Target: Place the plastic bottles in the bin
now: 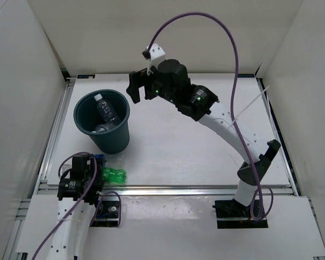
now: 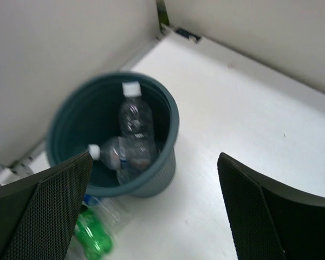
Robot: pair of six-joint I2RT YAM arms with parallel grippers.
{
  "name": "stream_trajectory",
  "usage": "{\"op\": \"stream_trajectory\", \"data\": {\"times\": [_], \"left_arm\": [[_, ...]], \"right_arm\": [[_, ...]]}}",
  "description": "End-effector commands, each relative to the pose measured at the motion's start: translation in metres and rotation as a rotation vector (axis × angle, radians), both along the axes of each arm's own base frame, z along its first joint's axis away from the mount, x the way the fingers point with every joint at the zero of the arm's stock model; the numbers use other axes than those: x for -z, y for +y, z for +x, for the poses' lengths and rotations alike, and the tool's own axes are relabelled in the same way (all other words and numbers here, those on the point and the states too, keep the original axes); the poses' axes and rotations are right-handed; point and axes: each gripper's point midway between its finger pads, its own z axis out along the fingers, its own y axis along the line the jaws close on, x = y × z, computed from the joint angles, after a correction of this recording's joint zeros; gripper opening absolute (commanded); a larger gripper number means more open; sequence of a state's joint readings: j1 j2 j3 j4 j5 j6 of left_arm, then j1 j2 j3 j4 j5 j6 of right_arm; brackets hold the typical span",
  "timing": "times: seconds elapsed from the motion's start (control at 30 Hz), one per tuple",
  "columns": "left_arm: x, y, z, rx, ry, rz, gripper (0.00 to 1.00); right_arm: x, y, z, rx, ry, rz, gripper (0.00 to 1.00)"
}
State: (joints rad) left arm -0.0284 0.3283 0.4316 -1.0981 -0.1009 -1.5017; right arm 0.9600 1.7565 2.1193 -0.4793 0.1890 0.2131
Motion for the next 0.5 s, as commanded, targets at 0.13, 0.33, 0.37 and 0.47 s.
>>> {"op": "stream_trajectory", "data": {"times": [0.13,0.33,0.37,0.47], "left_arm": [[0.013,-0.01,-0.012,0.054,0.227,-0.027,0.98],[0.017,-0.018,-0.011,0.113,0.311,-0.05,0.98],[0.017,-0.018,-0.011,0.113,0.311,-0.05,0.98],[0.027,-0.023,-0.015,0.125,0.326,-0.075,0.91]], "right_arm": [[0.035,-0.019,0.011,0.081,0.022,-0.125,1.0],[0.047,-0.031,0.018,0.117,0.042,-0.161,1.0],[0.048,-0.033,0.017,0.117,0.042,-0.163,1.0],[0.049,-0.043,0.023,0.145,0.063,-0.156,1.0]]}}
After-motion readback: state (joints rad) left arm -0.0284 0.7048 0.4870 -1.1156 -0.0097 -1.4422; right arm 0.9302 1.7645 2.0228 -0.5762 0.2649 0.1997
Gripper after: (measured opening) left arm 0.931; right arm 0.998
